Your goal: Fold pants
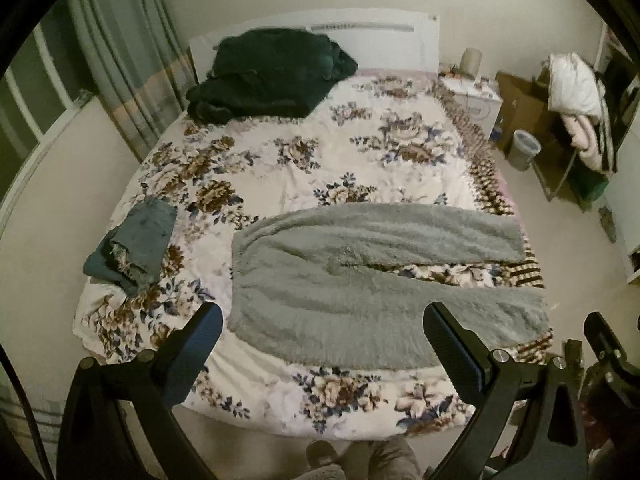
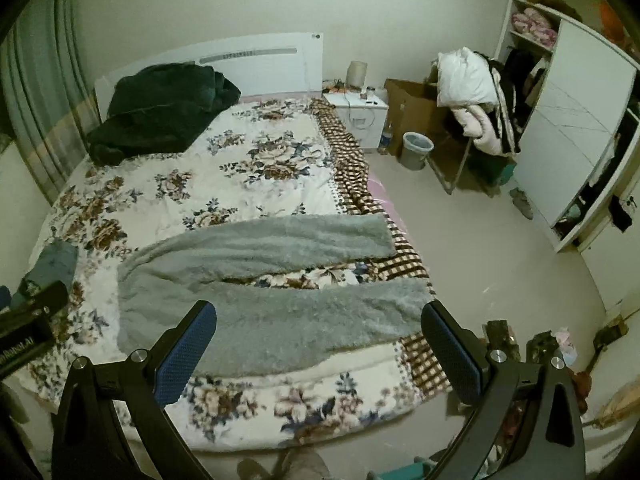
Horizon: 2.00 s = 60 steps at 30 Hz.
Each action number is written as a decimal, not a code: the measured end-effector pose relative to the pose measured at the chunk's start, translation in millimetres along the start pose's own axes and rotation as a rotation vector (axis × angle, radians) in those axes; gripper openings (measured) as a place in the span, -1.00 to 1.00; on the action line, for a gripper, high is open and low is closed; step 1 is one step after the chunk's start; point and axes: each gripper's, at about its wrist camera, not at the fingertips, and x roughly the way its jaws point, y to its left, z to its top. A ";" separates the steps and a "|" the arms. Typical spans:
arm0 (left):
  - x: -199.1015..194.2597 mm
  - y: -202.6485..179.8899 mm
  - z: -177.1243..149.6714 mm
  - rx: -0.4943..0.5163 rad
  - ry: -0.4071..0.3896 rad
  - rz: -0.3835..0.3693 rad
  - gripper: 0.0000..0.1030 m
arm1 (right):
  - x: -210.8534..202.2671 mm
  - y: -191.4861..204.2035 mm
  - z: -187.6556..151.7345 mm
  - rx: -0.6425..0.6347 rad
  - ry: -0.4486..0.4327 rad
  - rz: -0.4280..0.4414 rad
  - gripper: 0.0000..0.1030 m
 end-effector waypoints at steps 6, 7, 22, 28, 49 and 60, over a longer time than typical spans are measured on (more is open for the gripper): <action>100.6 -38.2 51.0 -0.043 0.098 0.029 0.99 | 151.9 -0.7 47.5 -0.025 0.085 0.035 1.00; 119.6 -46.5 59.9 -0.051 0.112 0.039 0.99 | 179.8 -0.8 56.2 -0.037 0.095 0.034 1.00; 442.8 -153.9 126.3 0.216 0.292 0.093 0.99 | 594.1 17.5 109.4 -0.275 0.377 0.011 1.00; 551.7 -179.4 138.3 0.377 0.404 0.082 0.99 | 714.3 52.9 105.5 -0.470 0.507 -0.007 1.00; 556.4 -174.6 147.1 0.409 0.439 -0.214 -0.91 | 771.6 49.8 127.6 -0.504 0.634 0.216 -0.77; 374.6 -128.3 78.6 0.133 0.305 -0.283 -0.91 | 590.6 -3.1 80.6 -0.317 0.456 0.285 -0.81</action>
